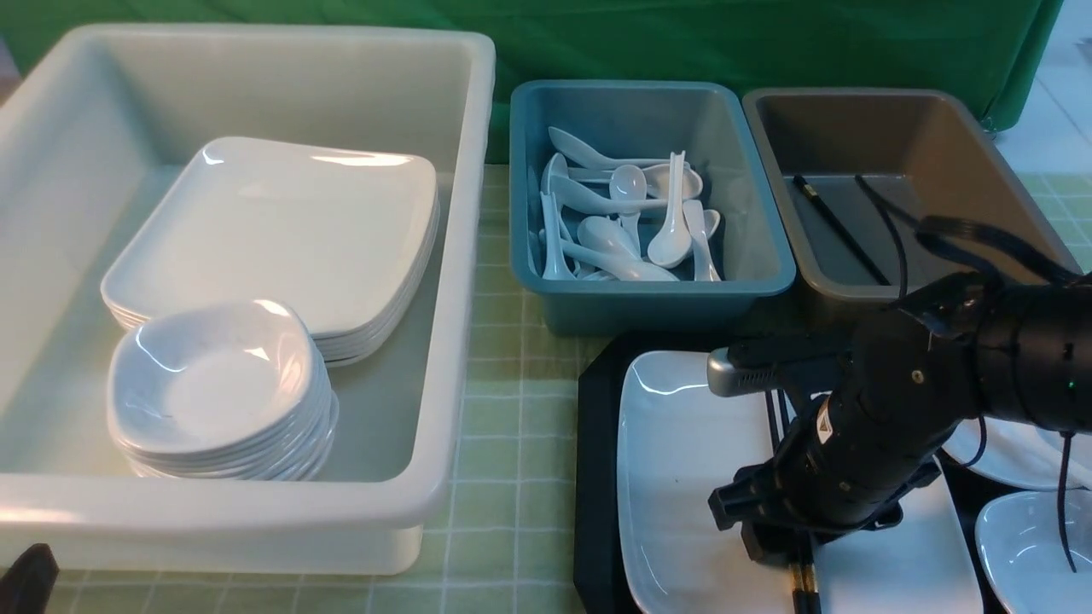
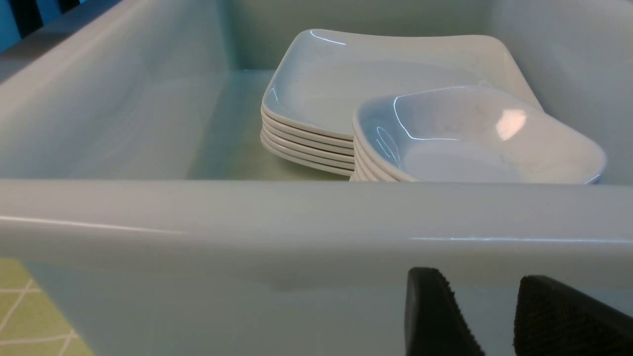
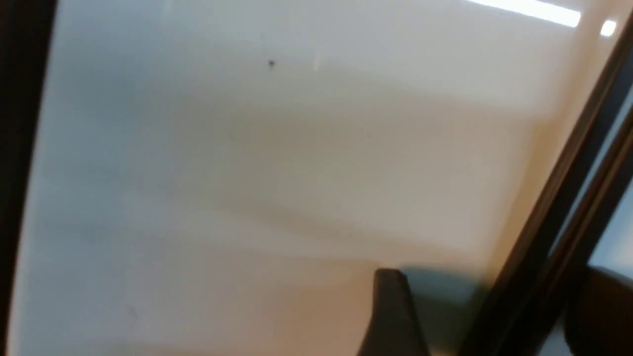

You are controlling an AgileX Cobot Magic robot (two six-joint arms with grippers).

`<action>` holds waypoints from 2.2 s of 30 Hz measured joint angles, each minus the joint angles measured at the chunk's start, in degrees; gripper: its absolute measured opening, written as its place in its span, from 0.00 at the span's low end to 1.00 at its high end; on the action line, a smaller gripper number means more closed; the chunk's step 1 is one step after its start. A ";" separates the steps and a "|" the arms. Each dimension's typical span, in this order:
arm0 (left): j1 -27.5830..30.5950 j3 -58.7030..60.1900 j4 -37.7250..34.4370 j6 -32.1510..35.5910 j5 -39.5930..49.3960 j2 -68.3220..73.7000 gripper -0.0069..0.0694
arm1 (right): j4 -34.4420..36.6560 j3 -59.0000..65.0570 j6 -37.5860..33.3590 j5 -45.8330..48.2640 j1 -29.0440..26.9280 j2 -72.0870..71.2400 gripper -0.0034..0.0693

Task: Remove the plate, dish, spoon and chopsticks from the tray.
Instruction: Use the right arm to grab a pair of chopsticks from the plate, then use the right arm to put the chopsticks into the small storage box on the right

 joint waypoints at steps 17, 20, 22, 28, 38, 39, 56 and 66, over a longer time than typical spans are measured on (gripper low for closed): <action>0.00 0.00 0.00 0.00 0.00 0.00 0.39 | -1.59 -0.62 0.30 1.28 0.00 0.91 0.33; 0.00 0.00 0.00 0.00 0.00 0.00 0.39 | -1.59 -0.66 0.08 1.33 0.00 0.91 0.20; 0.00 0.00 0.00 0.00 0.00 0.00 0.39 | -1.59 -0.66 0.08 1.48 0.00 0.91 0.20; 0.00 0.00 0.00 0.00 0.00 0.00 0.39 | -1.05 -0.73 -0.28 4.81 0.00 0.39 0.20; 0.00 0.00 0.00 0.00 0.00 0.00 0.39 | -0.05 -0.54 -0.53 19.60 1.24 -11.86 0.20; 0.00 0.00 0.00 0.00 0.00 0.00 0.39 | -0.05 -0.54 -0.52 19.60 1.36 -12.21 0.20; 0.00 0.00 0.00 -0.05 0.00 0.00 0.39 | -1.59 -3.82 -5.18 8.89 -13.96 -23.83 0.20; 0.00 0.00 0.00 -0.05 0.00 -0.06 0.39 | -1.59 -20.39 -10.97 0.57 -24.24 -6.31 0.20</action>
